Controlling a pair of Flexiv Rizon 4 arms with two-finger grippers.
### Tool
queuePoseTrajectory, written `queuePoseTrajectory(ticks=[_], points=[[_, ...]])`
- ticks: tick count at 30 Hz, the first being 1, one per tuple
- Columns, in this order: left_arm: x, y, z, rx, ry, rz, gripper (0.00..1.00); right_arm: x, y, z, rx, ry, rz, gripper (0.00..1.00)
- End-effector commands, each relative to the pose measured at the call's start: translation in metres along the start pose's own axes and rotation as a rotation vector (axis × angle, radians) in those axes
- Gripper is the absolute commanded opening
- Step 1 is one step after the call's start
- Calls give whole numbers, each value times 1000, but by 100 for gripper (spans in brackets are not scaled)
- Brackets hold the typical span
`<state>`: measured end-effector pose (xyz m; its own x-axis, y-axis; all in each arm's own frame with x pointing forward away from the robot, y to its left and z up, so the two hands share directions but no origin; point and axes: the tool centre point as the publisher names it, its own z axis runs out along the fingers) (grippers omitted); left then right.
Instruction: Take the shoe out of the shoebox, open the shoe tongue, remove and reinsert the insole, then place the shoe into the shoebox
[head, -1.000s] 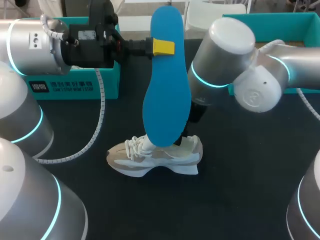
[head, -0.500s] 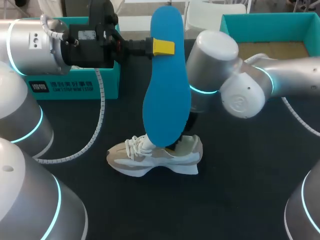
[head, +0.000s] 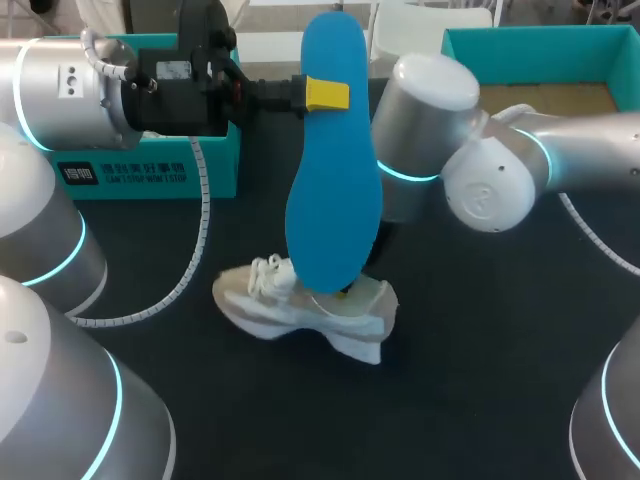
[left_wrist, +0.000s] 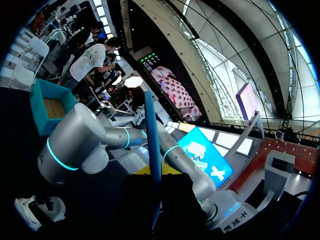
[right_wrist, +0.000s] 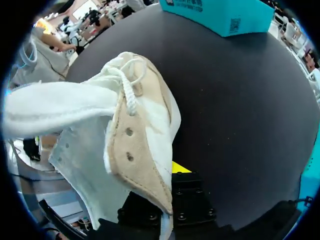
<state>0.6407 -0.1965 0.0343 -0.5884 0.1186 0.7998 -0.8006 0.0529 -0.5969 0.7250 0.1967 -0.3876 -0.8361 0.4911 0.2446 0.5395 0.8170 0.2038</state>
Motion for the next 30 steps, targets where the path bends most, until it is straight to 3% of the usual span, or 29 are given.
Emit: queuePoseTrajectory(ticks=[1,5,21,30], points=[[-1,0,2,1,0,0,0,20,-14,-29,-92,4,431,0],[-1,0,2,1,0,0,0,26,-2,-41,-237,-54,523,0],[-1,0,2,1,0,0,0,26,-2,-41,-237,-54,523,0],[-1,0,2,1,0,0,0,23,0,-26,-318,-11,684,0]])
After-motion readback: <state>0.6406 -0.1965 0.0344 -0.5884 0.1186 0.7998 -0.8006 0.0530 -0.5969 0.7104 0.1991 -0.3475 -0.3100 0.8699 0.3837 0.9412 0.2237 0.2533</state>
